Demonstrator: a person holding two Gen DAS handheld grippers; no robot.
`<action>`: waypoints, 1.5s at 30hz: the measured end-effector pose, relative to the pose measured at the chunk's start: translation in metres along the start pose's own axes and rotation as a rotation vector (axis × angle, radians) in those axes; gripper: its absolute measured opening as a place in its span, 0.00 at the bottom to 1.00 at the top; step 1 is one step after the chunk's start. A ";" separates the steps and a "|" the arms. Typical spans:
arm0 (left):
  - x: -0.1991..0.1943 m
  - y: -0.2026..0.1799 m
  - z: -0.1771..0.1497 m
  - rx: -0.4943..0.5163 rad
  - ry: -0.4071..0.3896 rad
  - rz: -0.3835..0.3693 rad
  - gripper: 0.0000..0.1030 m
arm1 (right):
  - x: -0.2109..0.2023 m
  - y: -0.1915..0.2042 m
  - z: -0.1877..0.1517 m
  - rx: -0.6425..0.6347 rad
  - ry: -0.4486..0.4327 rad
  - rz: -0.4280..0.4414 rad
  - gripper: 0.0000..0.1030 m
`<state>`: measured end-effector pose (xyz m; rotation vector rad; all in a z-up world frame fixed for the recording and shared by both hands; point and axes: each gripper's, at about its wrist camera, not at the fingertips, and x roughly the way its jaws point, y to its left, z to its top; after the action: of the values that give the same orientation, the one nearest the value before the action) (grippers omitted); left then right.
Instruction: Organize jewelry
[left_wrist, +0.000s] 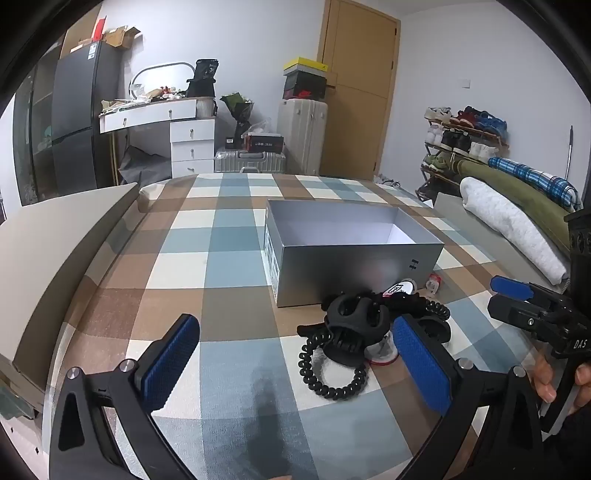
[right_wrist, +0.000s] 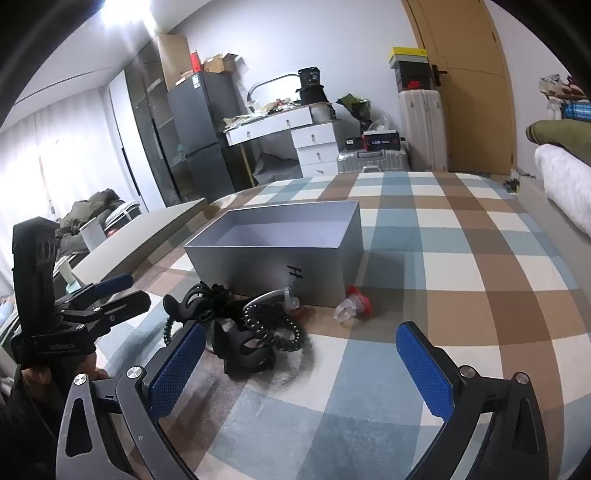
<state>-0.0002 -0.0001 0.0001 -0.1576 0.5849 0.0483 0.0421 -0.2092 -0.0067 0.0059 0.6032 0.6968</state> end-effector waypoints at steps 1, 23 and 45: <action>0.000 0.000 0.000 0.003 -0.001 0.003 0.99 | 0.000 -0.001 0.000 0.003 0.005 0.002 1.00; 0.003 -0.003 -0.003 0.022 0.005 0.013 0.99 | 0.003 -0.008 -0.003 0.039 0.017 0.015 1.00; 0.005 -0.002 -0.004 0.024 0.007 0.014 0.99 | 0.002 -0.010 -0.004 0.050 0.018 0.018 1.00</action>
<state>0.0018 -0.0031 -0.0052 -0.1304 0.5933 0.0542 0.0475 -0.2168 -0.0133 0.0522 0.6381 0.6999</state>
